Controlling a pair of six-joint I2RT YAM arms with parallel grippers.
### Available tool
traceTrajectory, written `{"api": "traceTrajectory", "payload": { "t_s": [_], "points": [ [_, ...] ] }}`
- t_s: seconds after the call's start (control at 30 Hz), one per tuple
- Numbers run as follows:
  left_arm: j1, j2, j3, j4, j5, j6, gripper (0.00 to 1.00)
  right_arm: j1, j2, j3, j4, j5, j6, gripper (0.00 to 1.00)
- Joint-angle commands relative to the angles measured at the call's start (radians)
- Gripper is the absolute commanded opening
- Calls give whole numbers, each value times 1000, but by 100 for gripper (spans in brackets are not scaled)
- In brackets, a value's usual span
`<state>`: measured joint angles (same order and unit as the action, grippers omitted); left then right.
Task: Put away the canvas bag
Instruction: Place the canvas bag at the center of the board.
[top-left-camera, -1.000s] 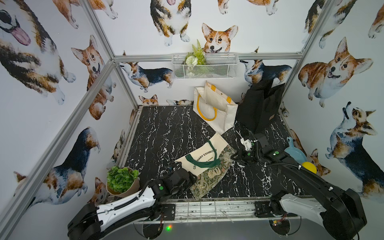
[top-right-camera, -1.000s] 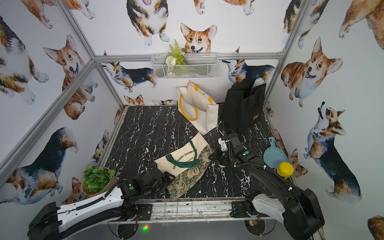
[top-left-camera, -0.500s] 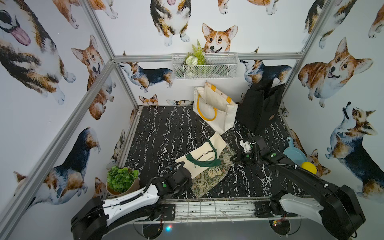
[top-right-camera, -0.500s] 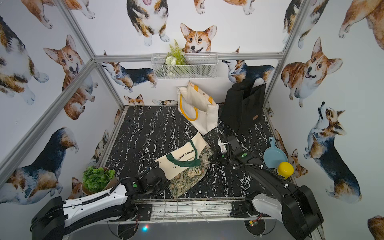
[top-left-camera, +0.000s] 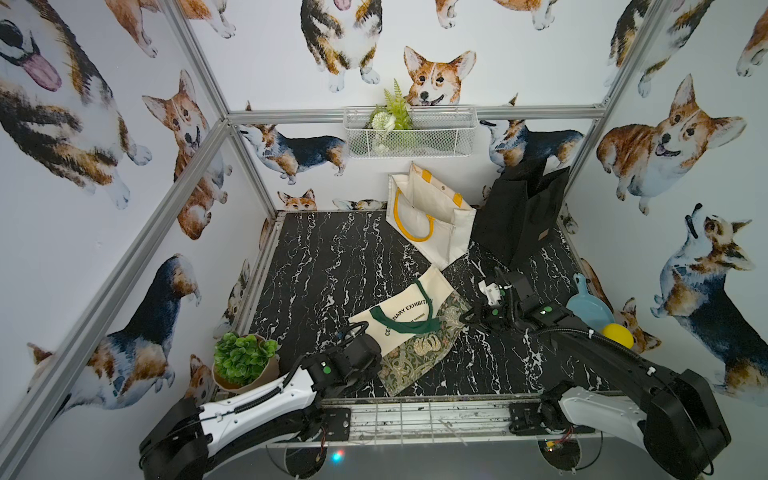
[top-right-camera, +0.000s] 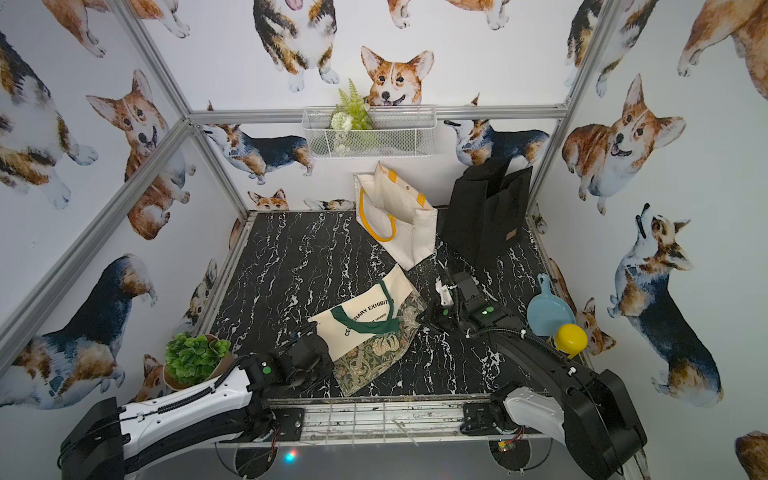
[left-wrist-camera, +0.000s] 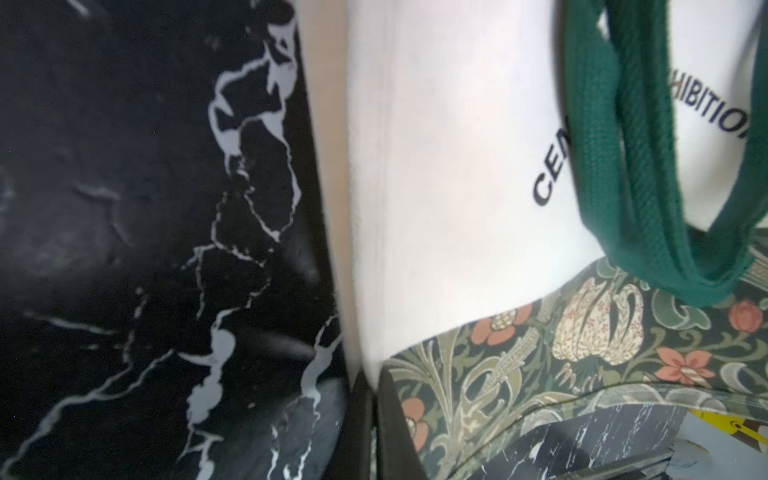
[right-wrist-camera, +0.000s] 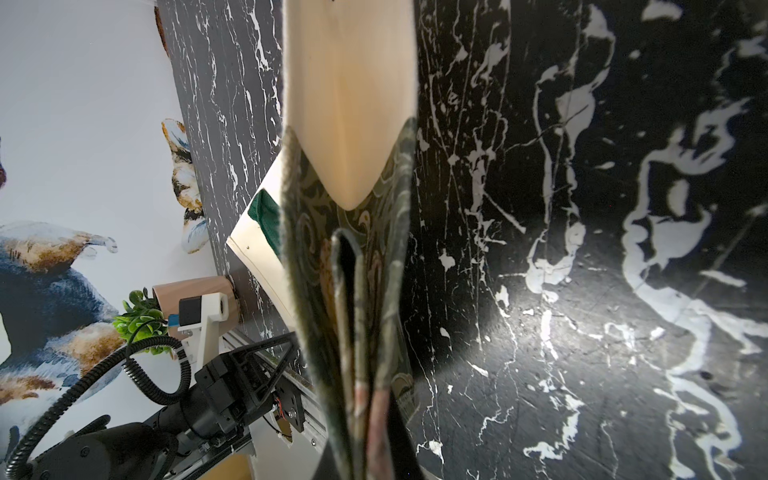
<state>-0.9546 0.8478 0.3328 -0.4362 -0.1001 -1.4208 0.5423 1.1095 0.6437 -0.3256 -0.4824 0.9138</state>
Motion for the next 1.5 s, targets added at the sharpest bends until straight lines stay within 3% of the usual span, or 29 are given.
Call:
{"api": "traceTrajectory", "payload": {
  "t_s": [0.0,0.2,0.43,0.53,0.67,0.93,1.07,1.17,1.23,1.3,1.37,1.47],
  "points": [
    [15,-11,73,-33,-21,77,0,14,-8,19,-58,-109,18,0],
    [60,-45,339,-258,-23,252,0,76,-44,200,-171,-113,33,0],
    [335,19,733,-478,25,568,0,76,155,586,-304,-167,-58,0],
    [389,45,823,-509,55,621,0,76,193,648,-319,-157,-74,0],
    [391,11,732,-458,117,574,0,76,172,544,-284,-162,-70,0],
    [378,-228,240,-290,273,372,0,76,21,137,-223,-157,-54,0],
    [377,-296,152,-283,299,345,0,76,-39,40,-213,-136,-39,0],
    [376,-319,156,-327,285,364,22,76,-78,2,-216,-95,-15,0],
    [376,-311,167,-344,281,377,47,75,-111,-20,-217,-47,13,0],
    [376,-287,174,-340,288,386,61,77,-163,-51,-205,22,75,0],
    [376,-259,185,-331,293,395,64,80,-232,-121,-126,61,185,0],
    [377,-235,197,-296,311,395,62,100,-326,-201,-38,141,323,0]
  ]
}}
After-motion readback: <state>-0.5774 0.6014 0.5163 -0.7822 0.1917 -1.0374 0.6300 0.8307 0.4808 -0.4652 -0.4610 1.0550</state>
